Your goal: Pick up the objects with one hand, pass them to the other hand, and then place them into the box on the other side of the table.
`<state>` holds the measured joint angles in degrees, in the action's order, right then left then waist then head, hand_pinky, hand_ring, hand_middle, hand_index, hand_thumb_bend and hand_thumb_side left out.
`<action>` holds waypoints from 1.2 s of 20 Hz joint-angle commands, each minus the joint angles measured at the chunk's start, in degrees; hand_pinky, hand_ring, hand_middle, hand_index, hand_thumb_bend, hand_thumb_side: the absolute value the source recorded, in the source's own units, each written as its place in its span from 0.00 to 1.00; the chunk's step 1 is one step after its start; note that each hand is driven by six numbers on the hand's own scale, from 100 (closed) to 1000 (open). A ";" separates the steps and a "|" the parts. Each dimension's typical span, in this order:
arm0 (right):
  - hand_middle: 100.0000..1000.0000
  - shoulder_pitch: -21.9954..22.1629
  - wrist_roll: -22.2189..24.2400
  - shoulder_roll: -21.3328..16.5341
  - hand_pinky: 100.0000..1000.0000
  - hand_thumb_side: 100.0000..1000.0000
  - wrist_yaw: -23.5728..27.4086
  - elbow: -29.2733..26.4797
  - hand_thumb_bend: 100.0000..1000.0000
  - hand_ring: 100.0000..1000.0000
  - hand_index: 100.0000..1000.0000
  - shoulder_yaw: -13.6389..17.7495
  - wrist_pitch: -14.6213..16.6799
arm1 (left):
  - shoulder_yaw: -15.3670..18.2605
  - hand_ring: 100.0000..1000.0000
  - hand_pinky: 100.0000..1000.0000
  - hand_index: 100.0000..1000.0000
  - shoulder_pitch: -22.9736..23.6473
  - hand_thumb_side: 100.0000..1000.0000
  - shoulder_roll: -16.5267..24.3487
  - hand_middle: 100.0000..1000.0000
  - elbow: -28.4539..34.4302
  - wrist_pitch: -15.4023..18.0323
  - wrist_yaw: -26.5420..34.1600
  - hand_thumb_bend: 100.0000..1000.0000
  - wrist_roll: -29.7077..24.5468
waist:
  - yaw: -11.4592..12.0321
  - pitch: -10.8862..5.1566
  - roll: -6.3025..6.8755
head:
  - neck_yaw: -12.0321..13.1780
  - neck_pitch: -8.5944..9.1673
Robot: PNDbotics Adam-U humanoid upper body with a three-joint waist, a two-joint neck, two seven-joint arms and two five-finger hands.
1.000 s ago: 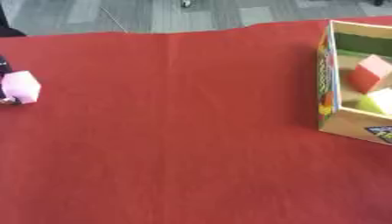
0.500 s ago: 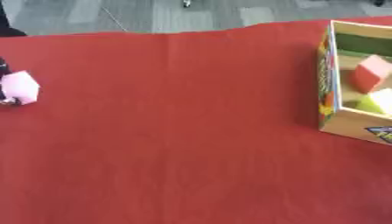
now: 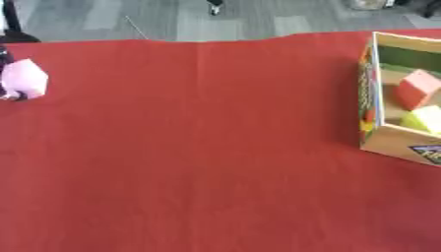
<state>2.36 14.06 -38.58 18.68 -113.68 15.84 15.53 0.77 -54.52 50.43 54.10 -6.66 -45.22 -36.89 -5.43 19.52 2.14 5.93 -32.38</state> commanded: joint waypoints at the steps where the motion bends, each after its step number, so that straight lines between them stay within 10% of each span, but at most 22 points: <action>1: 0.83 0.41 -0.06 -2.89 0.97 0.40 1.51 -0.92 0.00 1.00 0.97 0.93 0.33 | -0.52 0.59 0.64 0.41 0.04 0.00 3.03 0.44 3.69 1.11 3.52 0.13 0.84 | 0.56 -1.95 -0.14 | -0.92 -0.98; 24: 0.83 -0.61 0.16 -7.93 0.97 0.41 7.56 -0.92 0.00 1.00 0.96 0.72 2.89 | -4.54 0.55 0.61 0.40 14.87 0.00 -4.80 0.42 31.56 -6.11 27.52 0.00 20.04 | 3.20 -5.41 -1.26 | -8.46 -4.38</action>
<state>2.14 14.21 -43.94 25.67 -113.68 16.11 17.94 -4.01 -39.07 45.04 84.12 -12.36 -18.31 -18.02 -2.30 15.46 1.00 -2.17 -36.64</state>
